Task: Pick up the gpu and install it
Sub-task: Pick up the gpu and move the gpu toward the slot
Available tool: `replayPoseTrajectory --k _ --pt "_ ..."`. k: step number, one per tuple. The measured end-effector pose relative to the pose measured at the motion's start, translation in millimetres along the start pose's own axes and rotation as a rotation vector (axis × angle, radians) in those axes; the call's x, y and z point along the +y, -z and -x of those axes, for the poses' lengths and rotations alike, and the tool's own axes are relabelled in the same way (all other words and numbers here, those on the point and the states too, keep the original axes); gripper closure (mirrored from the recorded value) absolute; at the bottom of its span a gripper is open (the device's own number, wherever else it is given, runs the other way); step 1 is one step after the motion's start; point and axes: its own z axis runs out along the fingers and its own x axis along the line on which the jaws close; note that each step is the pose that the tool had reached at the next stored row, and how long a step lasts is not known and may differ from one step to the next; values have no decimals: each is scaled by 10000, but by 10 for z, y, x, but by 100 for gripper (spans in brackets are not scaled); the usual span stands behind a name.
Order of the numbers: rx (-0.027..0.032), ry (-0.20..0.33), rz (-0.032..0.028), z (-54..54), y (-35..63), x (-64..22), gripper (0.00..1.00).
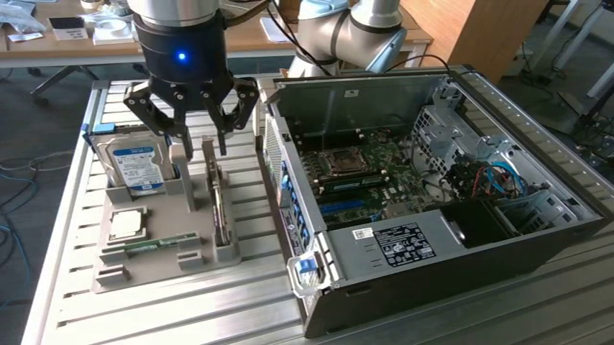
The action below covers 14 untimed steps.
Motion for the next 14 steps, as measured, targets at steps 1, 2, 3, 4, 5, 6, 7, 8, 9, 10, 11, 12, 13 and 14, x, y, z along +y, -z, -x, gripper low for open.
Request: replayPoseTrajectory --k 1,2,3,4,5,6,7,8,9,10,11,12,13,14 --pt "1 -1 2 -1 -7 0 53" --pt "1 -1 5 -1 -13 0 53" --pt "2 -1 9 -1 -15 -1 53" --pt "3 -1 11 -1 -16 -1 53" --pt "3 -1 12 -1 -16 -1 53" --pt "2 -1 12 -1 -17 -1 53" --pt "1 -1 13 -1 -17 -1 53" --pt "2 -1 13 -1 -17 -1 53" --pt "-1 -1 17 -1 -22 -1 53" --pt "-2 -1 24 -1 -34 -2 53" --pt "1 -1 27 -1 -48 -2 53" --pt "3 -2 30 -2 -66 -3 53" --pt "2 -1 33 -3 -85 -4 53" --pt "3 -2 33 -3 -102 -5 53"
